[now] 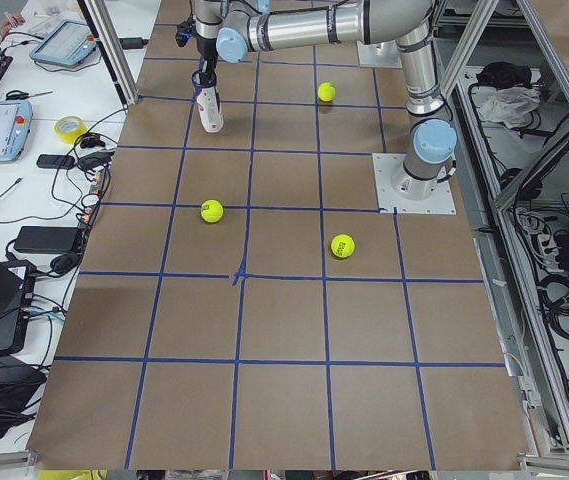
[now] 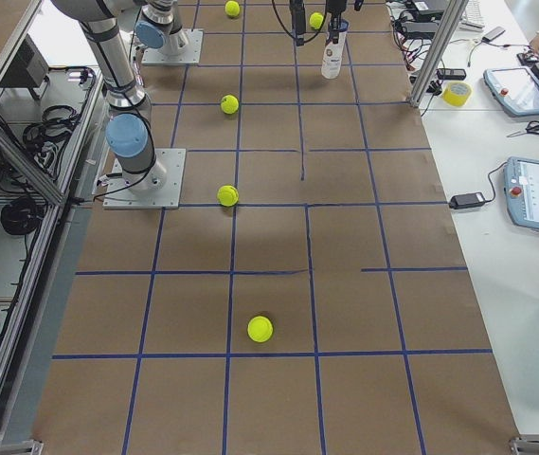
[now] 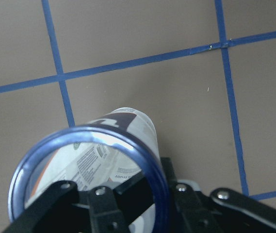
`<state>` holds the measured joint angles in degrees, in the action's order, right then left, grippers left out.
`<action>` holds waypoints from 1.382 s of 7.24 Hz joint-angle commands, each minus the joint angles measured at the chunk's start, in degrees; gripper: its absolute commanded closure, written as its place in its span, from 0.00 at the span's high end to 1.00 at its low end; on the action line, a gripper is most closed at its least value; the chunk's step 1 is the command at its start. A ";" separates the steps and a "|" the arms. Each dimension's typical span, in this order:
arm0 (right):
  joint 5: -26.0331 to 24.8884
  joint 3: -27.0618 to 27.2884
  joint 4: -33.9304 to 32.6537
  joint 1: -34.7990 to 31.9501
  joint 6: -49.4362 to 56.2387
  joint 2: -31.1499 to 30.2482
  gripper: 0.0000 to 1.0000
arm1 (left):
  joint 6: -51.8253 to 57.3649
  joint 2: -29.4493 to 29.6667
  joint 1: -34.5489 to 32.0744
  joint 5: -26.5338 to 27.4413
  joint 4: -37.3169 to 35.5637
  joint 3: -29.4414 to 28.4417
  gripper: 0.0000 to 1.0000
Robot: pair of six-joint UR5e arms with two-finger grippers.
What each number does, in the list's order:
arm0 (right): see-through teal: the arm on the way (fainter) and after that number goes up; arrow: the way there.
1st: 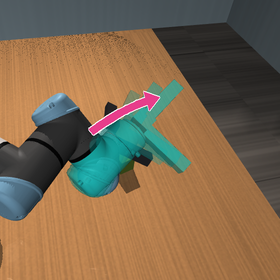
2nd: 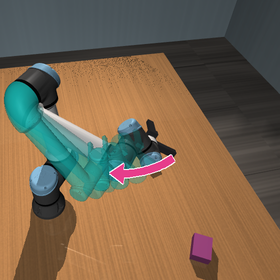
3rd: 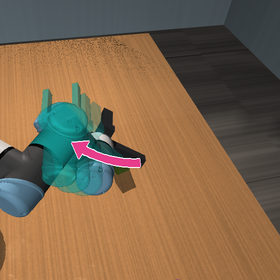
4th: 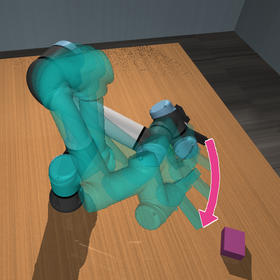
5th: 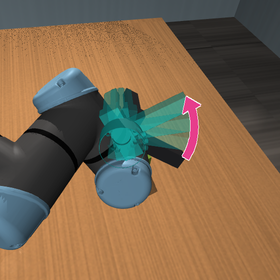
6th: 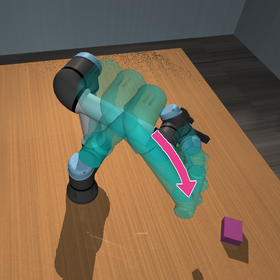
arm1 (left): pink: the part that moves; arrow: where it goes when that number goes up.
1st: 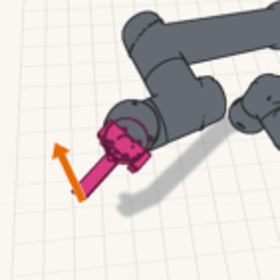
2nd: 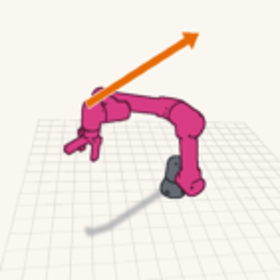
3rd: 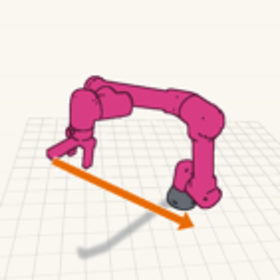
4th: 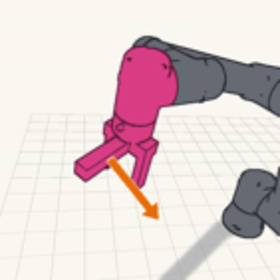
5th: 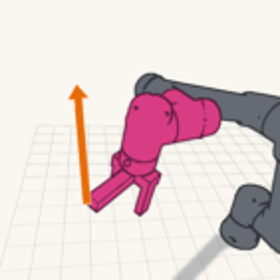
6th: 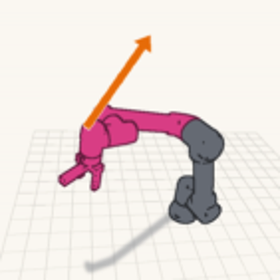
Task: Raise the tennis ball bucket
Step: 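Lift and tilt the can upright with the left gripper, setting it down, then open the left gripper and raise it off the standing can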
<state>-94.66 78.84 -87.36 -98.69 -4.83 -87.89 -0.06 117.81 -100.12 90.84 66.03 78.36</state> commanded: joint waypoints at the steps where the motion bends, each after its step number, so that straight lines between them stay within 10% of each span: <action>1: -0.08 0.00 0.00 -0.01 0.00 0.00 1.00 | 0.15 -0.03 -0.25 0.13 -0.02 0.48 0.00; 2: 0.00 0.09 0.00 0.08 0.00 0.00 1.00 | 1.54 0.14 -0.34 0.04 -0.02 0.48 0.76; 3: 0.01 0.09 -0.17 0.16 0.00 0.08 1.00 | 1.64 0.06 -0.34 -0.31 0.50 0.48 0.97; 7: 1.76 0.00 -0.27 5.69 0.79 0.00 1.00 | 1.56 -3.10 -0.25 -2.58 2.17 -1.01 1.00; 10: 1.68 0.00 0.17 5.61 0.61 0.00 1.00 | 1.47 -7.66 2.54 -1.90 20.48 -10.40 1.00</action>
<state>-93.01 78.89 -87.38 -93.13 -4.22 -87.89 1.48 112.27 -99.40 88.60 78.63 71.67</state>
